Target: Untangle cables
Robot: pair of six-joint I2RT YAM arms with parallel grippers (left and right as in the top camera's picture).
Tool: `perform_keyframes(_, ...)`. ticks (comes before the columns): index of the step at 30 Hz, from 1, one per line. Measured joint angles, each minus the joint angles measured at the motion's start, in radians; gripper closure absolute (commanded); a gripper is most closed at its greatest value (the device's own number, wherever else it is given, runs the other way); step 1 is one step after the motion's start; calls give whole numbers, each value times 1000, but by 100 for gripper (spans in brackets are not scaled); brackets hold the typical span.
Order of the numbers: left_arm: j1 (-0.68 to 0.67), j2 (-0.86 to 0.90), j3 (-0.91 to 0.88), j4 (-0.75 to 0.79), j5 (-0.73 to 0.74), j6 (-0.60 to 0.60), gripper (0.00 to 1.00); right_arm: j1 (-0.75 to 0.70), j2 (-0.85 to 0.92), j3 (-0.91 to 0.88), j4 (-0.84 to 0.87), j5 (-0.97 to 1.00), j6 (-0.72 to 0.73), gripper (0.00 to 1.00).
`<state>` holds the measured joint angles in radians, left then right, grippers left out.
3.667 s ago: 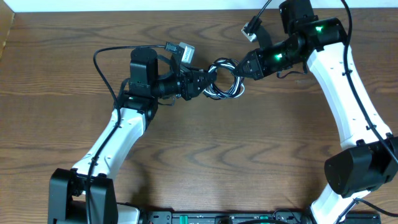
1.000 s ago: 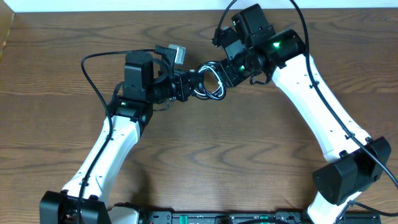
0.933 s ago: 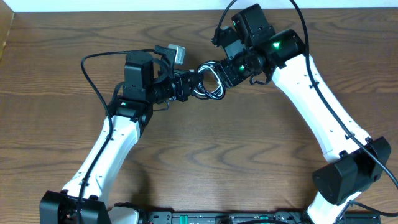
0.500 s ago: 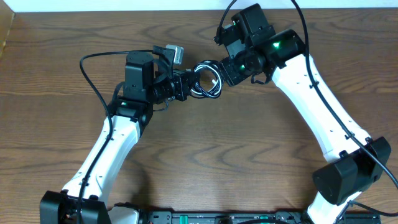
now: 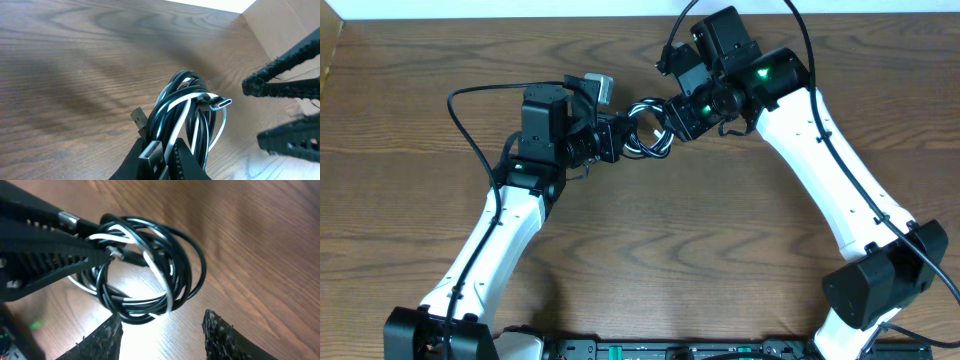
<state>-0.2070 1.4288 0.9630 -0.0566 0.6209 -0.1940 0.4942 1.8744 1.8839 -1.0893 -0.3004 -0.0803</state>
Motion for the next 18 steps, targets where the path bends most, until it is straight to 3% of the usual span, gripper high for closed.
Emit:
perform_keyframes(7,0,0,0,0,-2,10,92,0,0,0,-5,-15,-17,50)
perform_keyframes(18,0,0,0,24,92,6,92,0,0,-10,28,8,-46,65)
